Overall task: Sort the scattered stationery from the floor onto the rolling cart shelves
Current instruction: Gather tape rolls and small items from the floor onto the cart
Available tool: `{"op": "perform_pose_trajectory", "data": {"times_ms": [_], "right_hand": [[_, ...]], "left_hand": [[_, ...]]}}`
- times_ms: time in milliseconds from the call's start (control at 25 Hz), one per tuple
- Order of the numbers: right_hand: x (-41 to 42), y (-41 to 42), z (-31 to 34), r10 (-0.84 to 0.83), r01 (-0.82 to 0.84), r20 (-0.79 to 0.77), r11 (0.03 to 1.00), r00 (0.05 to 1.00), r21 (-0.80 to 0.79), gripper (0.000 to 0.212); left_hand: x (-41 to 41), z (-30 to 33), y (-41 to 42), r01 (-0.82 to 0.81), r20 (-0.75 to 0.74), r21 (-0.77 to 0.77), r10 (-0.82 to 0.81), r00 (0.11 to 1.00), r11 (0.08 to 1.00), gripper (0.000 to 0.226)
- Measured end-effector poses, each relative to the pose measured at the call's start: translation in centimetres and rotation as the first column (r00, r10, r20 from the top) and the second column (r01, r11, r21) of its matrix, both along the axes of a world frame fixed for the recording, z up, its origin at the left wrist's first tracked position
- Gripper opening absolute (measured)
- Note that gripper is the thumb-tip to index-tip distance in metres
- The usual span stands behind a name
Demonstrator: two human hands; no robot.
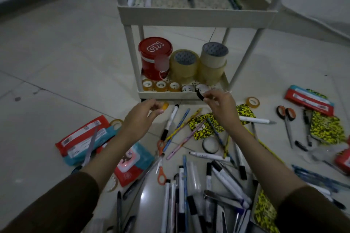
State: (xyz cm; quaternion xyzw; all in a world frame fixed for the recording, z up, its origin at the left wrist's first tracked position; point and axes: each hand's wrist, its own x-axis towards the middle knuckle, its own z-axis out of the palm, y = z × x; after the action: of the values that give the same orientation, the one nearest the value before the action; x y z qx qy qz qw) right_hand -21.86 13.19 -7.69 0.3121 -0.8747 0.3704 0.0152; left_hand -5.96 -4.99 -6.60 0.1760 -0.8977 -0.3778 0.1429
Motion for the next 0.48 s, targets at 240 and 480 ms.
{"op": "perform_pose_trajectory", "data": {"times_ms": [240,480], "right_hand": [[-4.5,-2.9,-1.3,-0.062,0.065,-0.034,0.995,0.997,0.071,0.018],[-6.3,-4.6,-3.4,-0.017,0.066,-0.137,0.929,0.99,0.364,0.026]], "left_hand": [[-5.1,-1.9,-2.1,-0.016,-0.034,-0.23,0.008,0.999,0.973,0.015],[-7.3,-4.0,-2.8,-0.032,-0.081,-0.248,0.012,0.997,0.968,0.017]]}}
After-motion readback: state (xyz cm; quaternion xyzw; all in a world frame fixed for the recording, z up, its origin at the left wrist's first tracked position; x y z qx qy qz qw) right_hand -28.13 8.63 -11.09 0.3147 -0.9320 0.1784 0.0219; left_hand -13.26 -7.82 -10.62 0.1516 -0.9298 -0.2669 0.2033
